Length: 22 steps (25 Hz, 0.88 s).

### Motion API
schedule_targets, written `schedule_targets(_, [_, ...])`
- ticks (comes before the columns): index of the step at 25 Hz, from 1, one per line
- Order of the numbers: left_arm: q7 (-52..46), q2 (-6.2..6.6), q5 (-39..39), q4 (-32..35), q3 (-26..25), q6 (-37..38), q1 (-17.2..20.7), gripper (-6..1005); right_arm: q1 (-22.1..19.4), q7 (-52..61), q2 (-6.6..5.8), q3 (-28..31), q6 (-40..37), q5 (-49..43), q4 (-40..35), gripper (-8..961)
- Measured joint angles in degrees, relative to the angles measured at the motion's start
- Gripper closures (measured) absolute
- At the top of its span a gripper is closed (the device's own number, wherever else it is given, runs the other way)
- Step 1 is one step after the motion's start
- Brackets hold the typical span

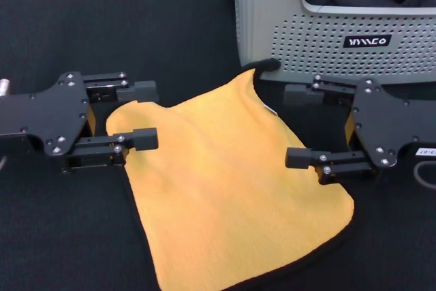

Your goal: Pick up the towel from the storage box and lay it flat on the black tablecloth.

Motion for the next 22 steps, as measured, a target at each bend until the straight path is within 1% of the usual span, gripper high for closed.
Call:
schedule_targets(5, [0.7, 0.35, 0.6, -0.9, -0.3, 0.1, 0.0, 349, 0.1, 0.4, 0.16, -0.8, 0.0, 0.8, 0.1, 143])
schedule_targets(10, [0.8, 0.34, 1.1, -1.1, -0.3, 0.3, -0.2, 349, -0.2, 0.4, 0.17, -1.7, -0.1, 1.4, 0.3, 143])
schedule_targets(22, [0.9, 0.11, 0.9, -1.1, -0.3, 0.4, 0.0, 349, 0.2, 0.3, 0.08, -1.9, -0.3, 1.6, 1.8, 143])
